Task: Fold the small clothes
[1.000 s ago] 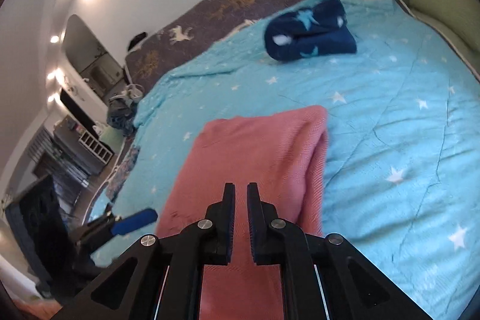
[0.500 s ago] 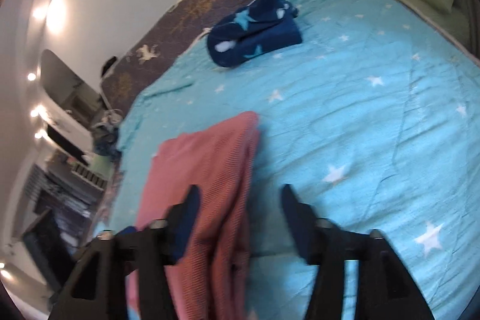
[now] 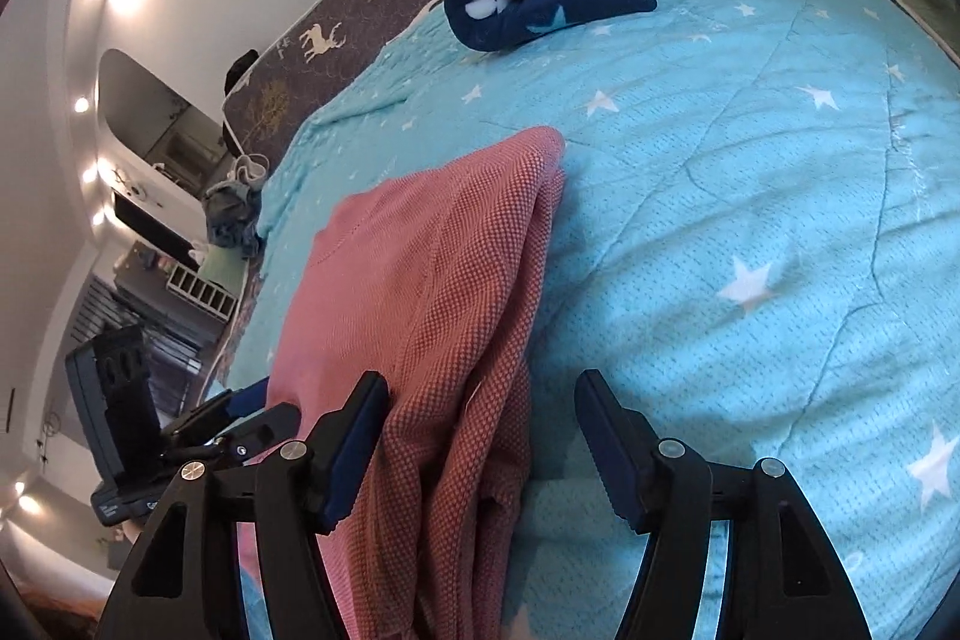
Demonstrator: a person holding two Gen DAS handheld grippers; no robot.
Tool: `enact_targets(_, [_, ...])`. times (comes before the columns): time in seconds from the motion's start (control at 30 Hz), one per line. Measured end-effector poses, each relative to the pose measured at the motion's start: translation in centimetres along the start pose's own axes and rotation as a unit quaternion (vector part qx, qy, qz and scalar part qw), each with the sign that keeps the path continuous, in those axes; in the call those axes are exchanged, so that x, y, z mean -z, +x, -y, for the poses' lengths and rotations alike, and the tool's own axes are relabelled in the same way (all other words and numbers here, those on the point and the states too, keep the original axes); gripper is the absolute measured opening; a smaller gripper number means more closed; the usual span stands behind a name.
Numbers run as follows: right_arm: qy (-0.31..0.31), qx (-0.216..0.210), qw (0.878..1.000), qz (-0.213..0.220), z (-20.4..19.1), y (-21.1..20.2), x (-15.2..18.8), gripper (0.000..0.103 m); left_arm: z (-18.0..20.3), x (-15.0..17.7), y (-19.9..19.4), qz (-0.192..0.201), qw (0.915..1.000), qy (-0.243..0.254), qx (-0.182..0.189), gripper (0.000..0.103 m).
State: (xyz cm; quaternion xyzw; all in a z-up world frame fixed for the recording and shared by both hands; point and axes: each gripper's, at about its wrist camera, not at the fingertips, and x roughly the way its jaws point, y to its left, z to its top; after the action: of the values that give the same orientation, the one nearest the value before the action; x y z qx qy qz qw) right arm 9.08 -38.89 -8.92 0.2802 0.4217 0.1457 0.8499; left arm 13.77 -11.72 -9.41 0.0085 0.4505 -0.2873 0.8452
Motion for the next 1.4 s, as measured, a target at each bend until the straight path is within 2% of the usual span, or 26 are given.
enact_targets(0.2, [-0.019, -0.009, 1.000, 0.002, -0.4, 1.2, -0.8, 0.066, -0.9, -0.7, 1.2, -0.013, 0.9994, -0.009, 0.032, 0.089])
enact_targets(0.4, [-0.004, -0.055, 0.998, 0.000, 0.7, 1.8, -1.8, 0.066, -0.5, -1.9, 2.7, -0.020, 0.9978, 0.019, 0.060, 0.100])
enact_targets(0.47, [-0.002, -0.065, 0.998, -0.002, 0.9, 2.0, -2.0, 0.066, -0.6, -2.4, 3.1, -0.023, 0.9969, 0.022, 0.072, 0.100])
enact_targets(0.6, [-0.010, -0.085, 0.996, -0.006, 1.0, 2.5, -2.6, 0.066, -1.4, -3.1, 3.4, -0.025, 0.9935, -0.003, 0.111, 0.100])
enact_targets(0.63, [-0.012, -0.088, 0.996, -0.007, 0.9, 2.6, -2.6, 0.064, -1.4, -3.1, 3.5, -0.025, 0.9930, -0.006, 0.115, 0.099])
enact_targets(0.67, [-0.016, -0.090, 0.996, -0.010, 0.8, 2.8, -2.7, 0.061, -1.4, -3.2, 3.4, -0.025, 0.9926, -0.005, 0.119, 0.094])
enact_targets(0.77, [-0.034, -0.083, 0.996, -0.014, 0.0, 3.1, -2.5, 0.058, -1.0, -2.7, 2.9, -0.028, 0.9920, 0.003, 0.123, 0.089])
enact_targets(0.9, [-0.032, -0.089, 0.995, -0.030, -0.3, 2.3, -1.5, 0.058, -0.6, -2.0, 2.2, -0.034, 0.9912, 0.021, 0.126, 0.089])
enact_targets(1.03, [-0.027, -0.095, 0.994, -0.040, 0.1, 2.5, -1.2, 0.058, -0.6, -3.1, 3.4, -0.037, 0.9909, 0.020, 0.128, 0.089])
enact_targets(1.1, [-0.013, -0.097, 0.995, -0.036, 0.1, 3.3, -2.2, 0.055, -0.7, -3.8, 3.9, -0.030, 0.9914, 0.012, 0.127, 0.083])
enact_targets(1.13, [-0.008, -0.093, 0.995, -0.032, 0.1, 3.7, -2.5, 0.043, -0.7, -4.1, 3.9, -0.028, 0.9925, 0.011, 0.118, 0.068])
enact_targets(1.17, [0.010, -0.072, 0.997, -0.026, 0.4, 4.3, -3.0, 0.027, -0.7, -4.3, 3.8, -0.027, 0.9937, 0.009, 0.108, 0.052])
enact_targets(1.23, [0.032, -0.069, 0.997, -0.018, 0.5, 4.3, -3.0, 0.023, -0.8, -4.6, 2.9, -0.023, 0.9943, 0.001, 0.104, 0.036])
enact_targets(1.3, [0.001, -0.041, 0.999, 0.011, -1.2, 3.0, -2.5, 0.020, -0.1, -4.6, 0.9, -0.004, 0.9955, 0.004, 0.094, 0.031])
enact_targets(1.4, [-0.053, -0.012, 0.997, 0.055, -4.7, 0.4, -1.7, 0.020, 2.4, -4.4, -2.8, 0.048, 0.9958, 0.053, 0.056, 0.030])
